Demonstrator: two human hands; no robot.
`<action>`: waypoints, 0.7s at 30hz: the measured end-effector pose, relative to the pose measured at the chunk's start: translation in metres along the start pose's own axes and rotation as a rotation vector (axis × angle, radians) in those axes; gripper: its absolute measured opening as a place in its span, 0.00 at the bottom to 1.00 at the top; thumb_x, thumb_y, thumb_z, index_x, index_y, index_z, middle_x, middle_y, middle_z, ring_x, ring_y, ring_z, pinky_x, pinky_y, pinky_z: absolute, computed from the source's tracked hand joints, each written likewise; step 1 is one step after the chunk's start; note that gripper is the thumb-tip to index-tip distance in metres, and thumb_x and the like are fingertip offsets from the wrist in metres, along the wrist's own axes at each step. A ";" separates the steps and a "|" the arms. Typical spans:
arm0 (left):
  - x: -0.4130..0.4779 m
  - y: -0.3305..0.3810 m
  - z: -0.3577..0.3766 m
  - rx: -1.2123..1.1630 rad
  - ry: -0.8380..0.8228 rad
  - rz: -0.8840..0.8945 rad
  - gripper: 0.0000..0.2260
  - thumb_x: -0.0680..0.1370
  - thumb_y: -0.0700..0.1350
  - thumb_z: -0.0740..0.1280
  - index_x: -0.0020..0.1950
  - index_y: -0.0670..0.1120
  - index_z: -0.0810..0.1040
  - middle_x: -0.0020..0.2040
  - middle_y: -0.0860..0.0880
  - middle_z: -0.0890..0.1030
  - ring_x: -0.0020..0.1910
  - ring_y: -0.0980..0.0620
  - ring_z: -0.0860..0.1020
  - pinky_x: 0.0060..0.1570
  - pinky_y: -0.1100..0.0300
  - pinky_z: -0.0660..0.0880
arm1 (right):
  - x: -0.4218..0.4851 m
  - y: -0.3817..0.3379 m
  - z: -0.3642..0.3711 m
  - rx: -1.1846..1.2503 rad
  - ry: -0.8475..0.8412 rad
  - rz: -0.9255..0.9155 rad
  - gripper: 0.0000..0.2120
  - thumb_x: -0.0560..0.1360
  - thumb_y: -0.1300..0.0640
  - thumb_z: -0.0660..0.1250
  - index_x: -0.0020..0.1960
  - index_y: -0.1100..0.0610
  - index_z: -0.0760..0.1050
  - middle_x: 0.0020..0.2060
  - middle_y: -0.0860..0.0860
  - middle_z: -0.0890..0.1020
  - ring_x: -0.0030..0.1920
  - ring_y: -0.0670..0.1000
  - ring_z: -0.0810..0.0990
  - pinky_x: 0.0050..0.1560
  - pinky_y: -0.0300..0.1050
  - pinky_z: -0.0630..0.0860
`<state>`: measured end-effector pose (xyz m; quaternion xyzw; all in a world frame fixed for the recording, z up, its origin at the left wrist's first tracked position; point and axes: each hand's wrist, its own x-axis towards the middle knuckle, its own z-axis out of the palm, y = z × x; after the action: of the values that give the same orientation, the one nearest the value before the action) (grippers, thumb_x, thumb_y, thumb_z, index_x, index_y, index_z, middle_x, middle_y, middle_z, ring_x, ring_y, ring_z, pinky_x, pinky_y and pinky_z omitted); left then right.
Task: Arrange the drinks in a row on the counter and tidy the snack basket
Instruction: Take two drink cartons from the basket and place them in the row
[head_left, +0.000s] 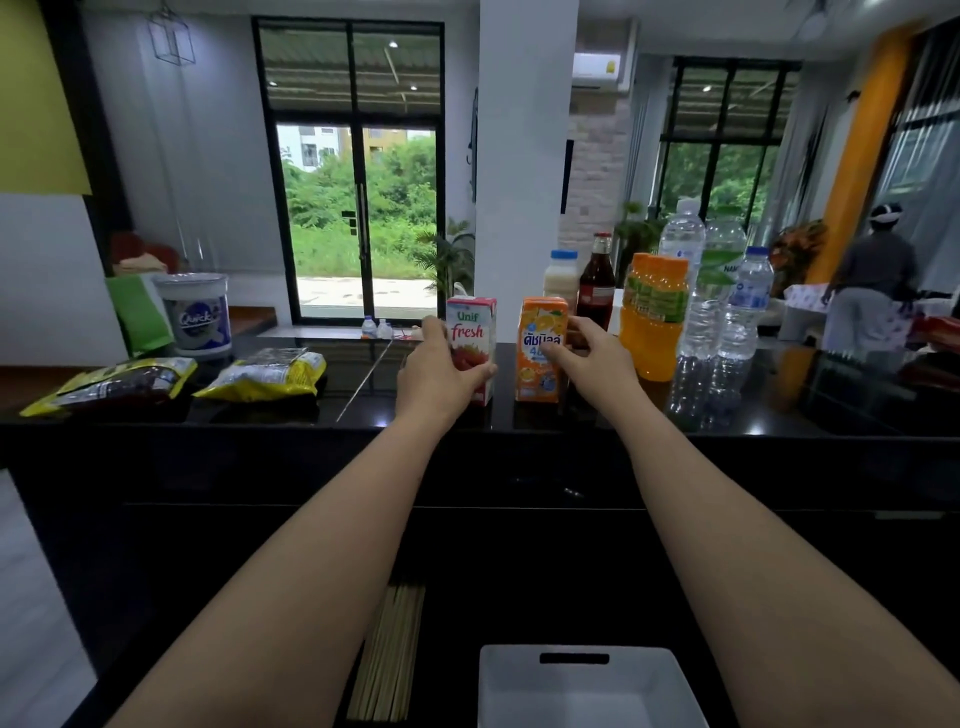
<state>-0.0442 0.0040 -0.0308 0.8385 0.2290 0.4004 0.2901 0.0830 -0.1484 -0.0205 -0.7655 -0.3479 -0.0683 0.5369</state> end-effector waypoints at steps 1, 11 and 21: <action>0.000 0.002 0.001 0.015 0.008 0.000 0.25 0.69 0.55 0.76 0.51 0.51 0.61 0.47 0.53 0.76 0.49 0.46 0.79 0.44 0.54 0.73 | 0.001 0.000 0.001 0.010 -0.002 0.014 0.24 0.76 0.50 0.69 0.69 0.50 0.69 0.60 0.49 0.79 0.55 0.47 0.78 0.44 0.38 0.76; 0.003 0.018 0.006 0.045 0.014 -0.100 0.26 0.71 0.51 0.74 0.58 0.45 0.62 0.57 0.45 0.75 0.56 0.42 0.77 0.44 0.52 0.71 | -0.012 -0.013 0.020 -0.178 0.173 0.106 0.38 0.68 0.40 0.73 0.70 0.53 0.61 0.59 0.51 0.75 0.56 0.51 0.78 0.53 0.54 0.79; 0.008 0.016 0.012 0.129 0.037 -0.068 0.24 0.72 0.52 0.73 0.59 0.45 0.64 0.56 0.44 0.76 0.55 0.40 0.78 0.41 0.53 0.69 | -0.005 -0.026 0.048 -0.376 0.291 0.120 0.34 0.71 0.45 0.72 0.68 0.55 0.58 0.58 0.54 0.74 0.53 0.58 0.79 0.41 0.49 0.74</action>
<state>-0.0273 -0.0066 -0.0218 0.8396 0.2881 0.3902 0.2447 0.0506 -0.1042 -0.0221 -0.8534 -0.2018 -0.2095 0.4326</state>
